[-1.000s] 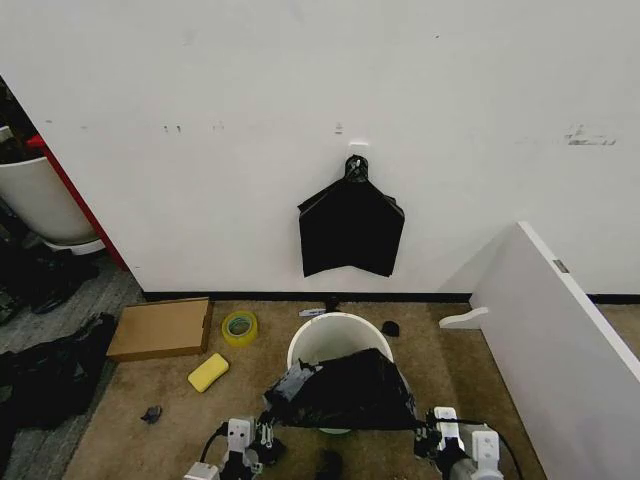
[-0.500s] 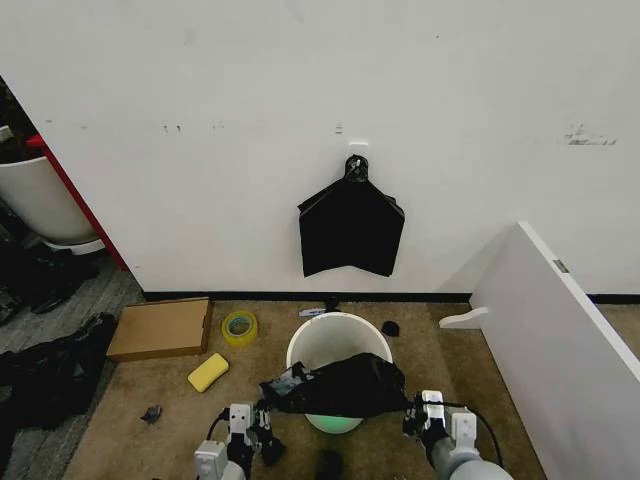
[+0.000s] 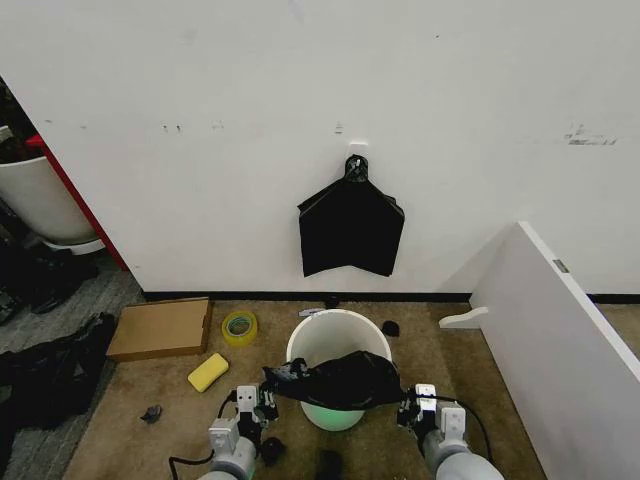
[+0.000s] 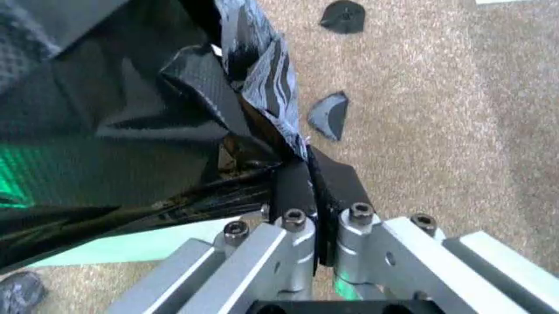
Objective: Place the garbage bag over the trash bin.
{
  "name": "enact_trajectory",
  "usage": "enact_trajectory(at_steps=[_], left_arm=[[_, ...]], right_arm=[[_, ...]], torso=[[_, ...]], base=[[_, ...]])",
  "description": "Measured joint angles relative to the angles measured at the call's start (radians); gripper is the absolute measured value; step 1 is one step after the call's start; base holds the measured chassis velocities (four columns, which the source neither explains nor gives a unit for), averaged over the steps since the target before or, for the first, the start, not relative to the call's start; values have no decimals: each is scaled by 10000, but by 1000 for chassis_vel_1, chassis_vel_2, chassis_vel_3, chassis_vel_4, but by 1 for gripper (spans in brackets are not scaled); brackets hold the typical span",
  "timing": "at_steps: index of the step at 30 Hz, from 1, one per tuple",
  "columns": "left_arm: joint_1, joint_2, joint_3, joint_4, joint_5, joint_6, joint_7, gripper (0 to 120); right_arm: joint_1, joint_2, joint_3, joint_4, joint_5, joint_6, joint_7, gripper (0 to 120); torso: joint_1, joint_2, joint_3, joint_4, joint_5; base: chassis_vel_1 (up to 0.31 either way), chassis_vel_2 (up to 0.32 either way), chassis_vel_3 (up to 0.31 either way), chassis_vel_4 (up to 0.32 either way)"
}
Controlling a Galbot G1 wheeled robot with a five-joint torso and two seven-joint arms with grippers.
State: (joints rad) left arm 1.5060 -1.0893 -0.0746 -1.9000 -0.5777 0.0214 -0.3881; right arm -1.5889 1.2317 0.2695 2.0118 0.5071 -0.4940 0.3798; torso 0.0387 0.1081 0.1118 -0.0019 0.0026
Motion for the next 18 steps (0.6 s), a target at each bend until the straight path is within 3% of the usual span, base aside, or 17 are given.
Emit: enact_trajectory(at_steps=[4, 6, 18], left_arm=[[113, 67, -22, -48, 0, 33, 6, 0], [367, 174, -116, -267, -37, 145, 19, 7], [1599, 478, -415, -1114, 169, 412, 199, 46]], right_arm=[[-242, -32, -31, 142, -45, 7, -15, 0], [-510, -99, -23, 282, -189, 80, -220, 2], [-1660, -382, 303, 725, -1192, 1106, -882, 41]], torso=[[0, 0, 0, -1, 0], [-1, 0, 0, -1, 0], [-2, 0, -2, 0, 0]], base=[[0, 0, 0, 0], [0, 0, 0, 0], [0, 0, 0, 0]])
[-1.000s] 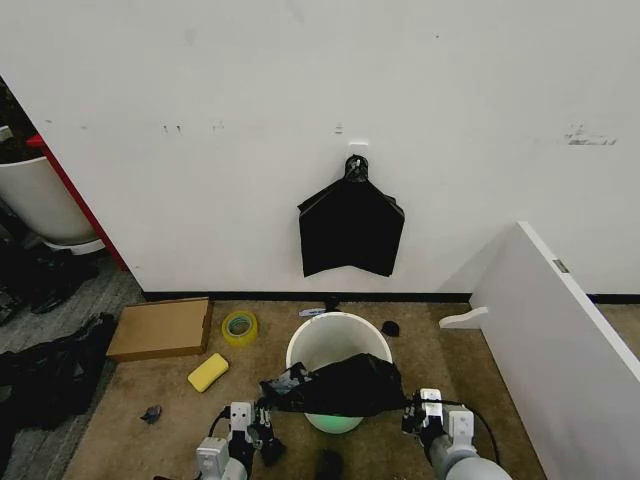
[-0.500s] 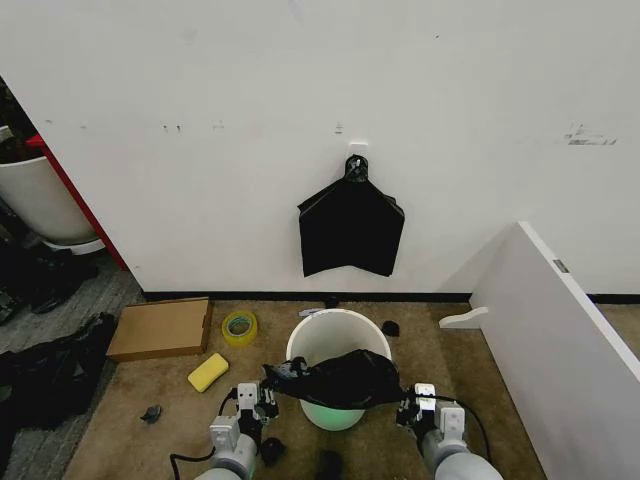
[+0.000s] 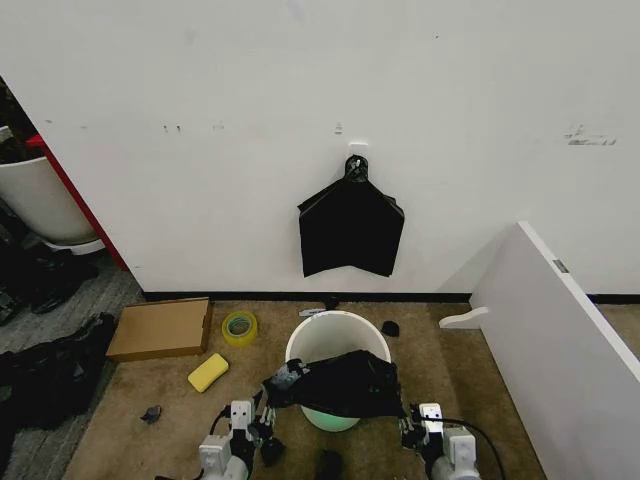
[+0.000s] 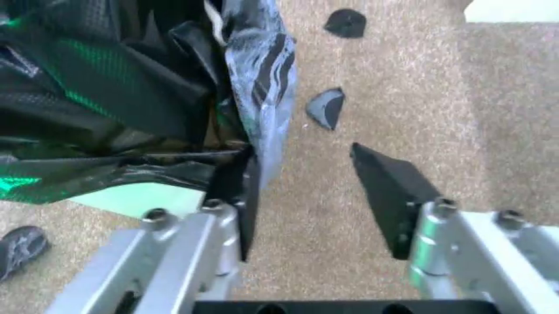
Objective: Place the garbage bag over the trash bin.
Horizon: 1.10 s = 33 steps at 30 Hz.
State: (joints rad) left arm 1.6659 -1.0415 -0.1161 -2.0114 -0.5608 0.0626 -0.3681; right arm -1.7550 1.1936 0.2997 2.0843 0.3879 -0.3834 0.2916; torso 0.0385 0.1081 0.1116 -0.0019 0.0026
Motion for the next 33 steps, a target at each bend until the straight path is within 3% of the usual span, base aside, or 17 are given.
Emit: enact_trajectory(at_steps=[2, 6, 9, 16, 25, 33], left_arm=[[225, 26, -37, -184, 8, -13, 20, 58], [560, 64, -110, -400, 9, -308, 46, 68], [901, 158, -282, -589, -214, -613, 84, 83], [1157, 290, -1228, -724, -686, -895, 172, 100], [985, 596, -2311, -694, -1511, -975, 335, 100], [280, 576, -2154, -293, -1761, -815, 390, 100]], right_arm=[[-197, -31, 80, 100, -43, 244, -75, 52], [-475, -42, 231, 301, 72, 730, -212, 63], [-674, -33, 404, 418, 99, 1171, -335, 79], [-691, -19, 546, 300, 117, 1337, -344, 99], [-585, 20, 613, 112, 157, 1355, -283, 100], [-689, -27, 726, 177, 269, 1696, -662, 100]], torso=[[0, 0, 0, 0, 0], [0, 0, 0, 0, -1], [0, 0, 0, 0, -1], [0, 0, 1, 0, -2], [1, 0, 1, 0, 1], [3, 0, 1, -1, -2]], base=[[0, 0, 0, 0], [0, 0, 0, 0], [0, 0, 0, 0], [0, 0, 0, 0], [0, 0, 0, 0], [0, 0, 0, 0]])
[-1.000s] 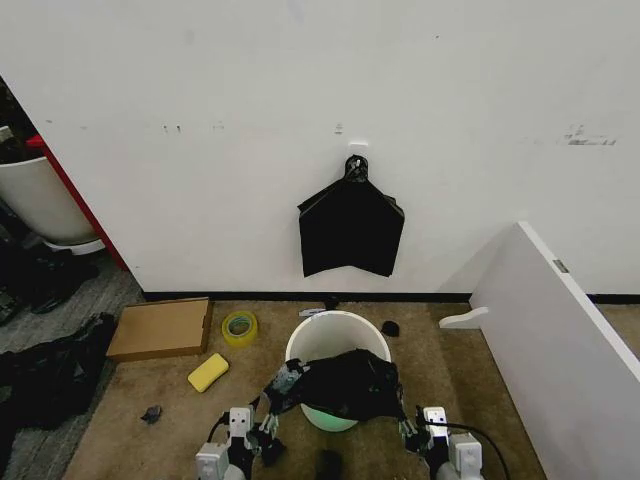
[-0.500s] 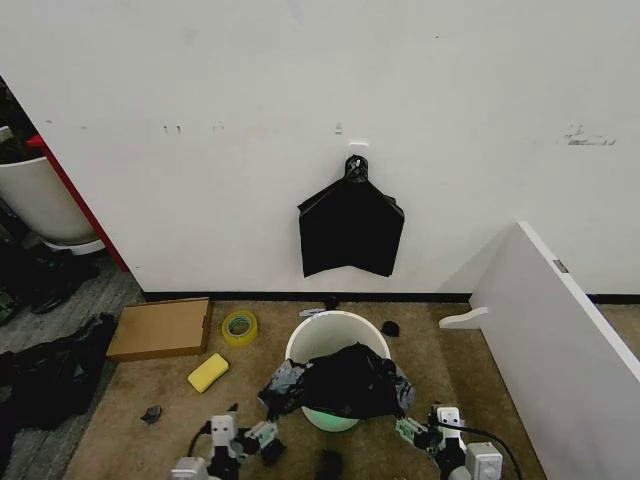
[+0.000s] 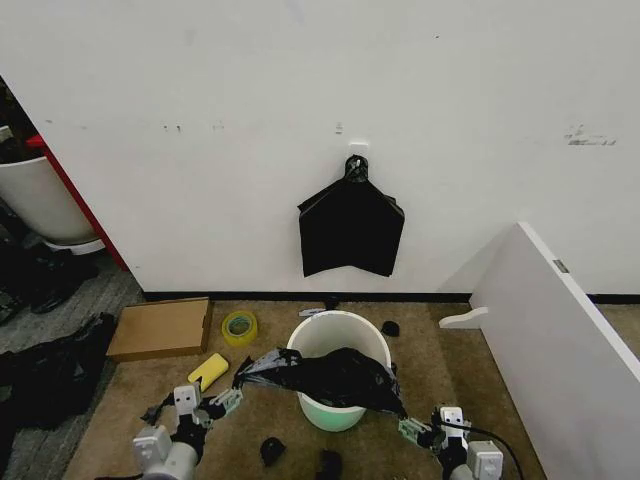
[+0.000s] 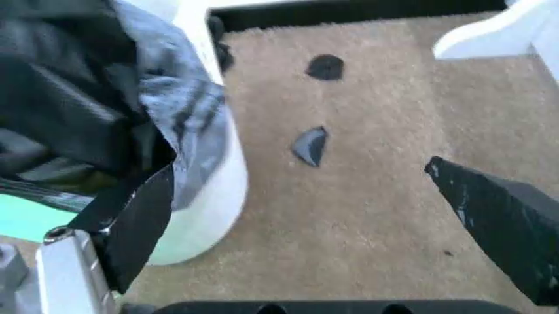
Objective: Place the garbage bag over the trash bin.
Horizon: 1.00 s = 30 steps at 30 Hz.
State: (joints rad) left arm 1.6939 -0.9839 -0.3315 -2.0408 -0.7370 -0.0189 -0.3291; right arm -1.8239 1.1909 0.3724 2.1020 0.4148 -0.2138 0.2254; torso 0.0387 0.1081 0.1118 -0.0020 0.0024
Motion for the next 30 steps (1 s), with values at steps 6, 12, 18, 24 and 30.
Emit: enact_trajectory(at_steps=[6, 12, 18, 24, 30], left_arm=[[-114, -207, 472, 140, 307, 52, 52, 100], [-29, -270, 447, 244, 378, 47, 43, 100], [434, -202, 327, -28, 592, -132, 194, 100], [885, -168, 200, -877, 596, -533, 495, 100], [1250, -275, 23, -1610, -11, -1077, 799, 100]], right_arm=[[-326, -72, -78, 115, -278, 1488, -1458, 100], [-350, -68, -95, 66, -310, 2157, -1759, 100], [-600, -167, 30, -46, -205, 3170, -2568, 100], [-547, -71, -48, 43, 39, 3603, -2807, 100], [-456, -73, -45, 518, 423, 3269, -2627, 100]], torso=[[0, 0, 0, 0, 1], [0, 0, 0, 0, 1], [0, 0, 0, 1, 1], [-1, 0, 0, 1, 2], [-1, 0, 0, -1, 2]], base=[[0, 0, 0, 0], [0, 0, 0, 0], [0, 0, 0, 0], [0, 0, 0, 0], [0, 0, 0, 0]])
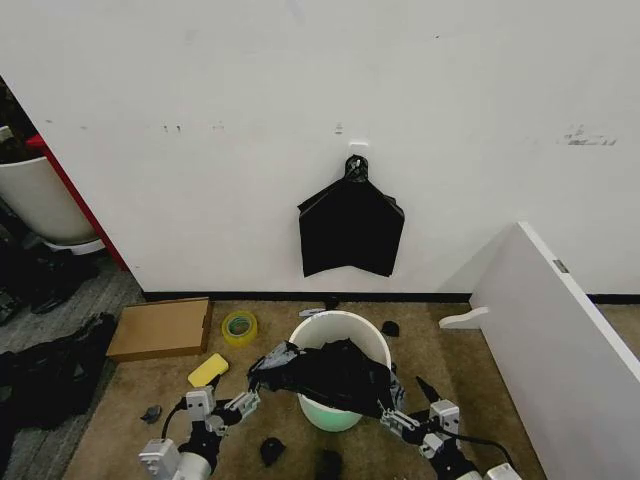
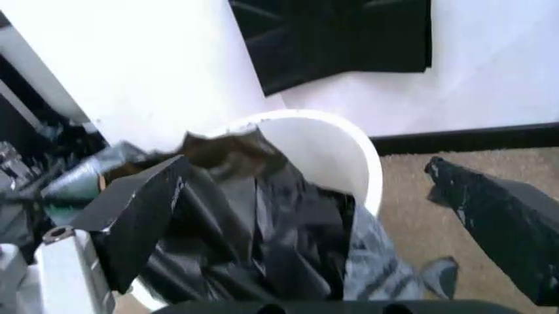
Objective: Place the garbage bag over the trash bin.
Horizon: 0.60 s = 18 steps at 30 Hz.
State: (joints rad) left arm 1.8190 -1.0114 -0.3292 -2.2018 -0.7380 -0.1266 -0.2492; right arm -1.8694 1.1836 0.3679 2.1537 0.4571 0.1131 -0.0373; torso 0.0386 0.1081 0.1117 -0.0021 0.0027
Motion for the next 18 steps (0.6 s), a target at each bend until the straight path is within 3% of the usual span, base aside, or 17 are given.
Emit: enact_trajectory(at_steps=[2, 7, 10, 13, 18], left_arm=[[27, -62, 4, -80, 20, -66, 26, 100], [98, -634, 105, -27, 1537, -509, -303, 100], [199, -1204, 216, -139, 2297, -635, -414, 100], [286, -1513, 245, -160, 3007, -714, -437, 100], [447, -1717, 145, -157, 3503, -800, -459, 100]], right_arm=[[105, -22, 36, 102, 241, -180, 32, 100], [967, -410, 430, 360, 1281, -1621, 129, 100], [2210, -1154, 677, 293, 2532, -3436, 294, 100], [3579, -2105, 949, -35, 4767, -5821, 570, 100], [5139, -3228, 487, -1055, 5423, -6977, 97, 100]], torso=[[0, 0, 0, -1, 0], [0, 0, 0, -1, -1], [0, 0, 0, 8, 4], [0, 0, 0, 1, 2], [0, 0, 1, 1, 2]], base=[[0, 0, 0, 0], [0, 0, 0, 0], [0, 0, 0, 0], [0, 0, 0, 0], [0, 0, 0, 0]])
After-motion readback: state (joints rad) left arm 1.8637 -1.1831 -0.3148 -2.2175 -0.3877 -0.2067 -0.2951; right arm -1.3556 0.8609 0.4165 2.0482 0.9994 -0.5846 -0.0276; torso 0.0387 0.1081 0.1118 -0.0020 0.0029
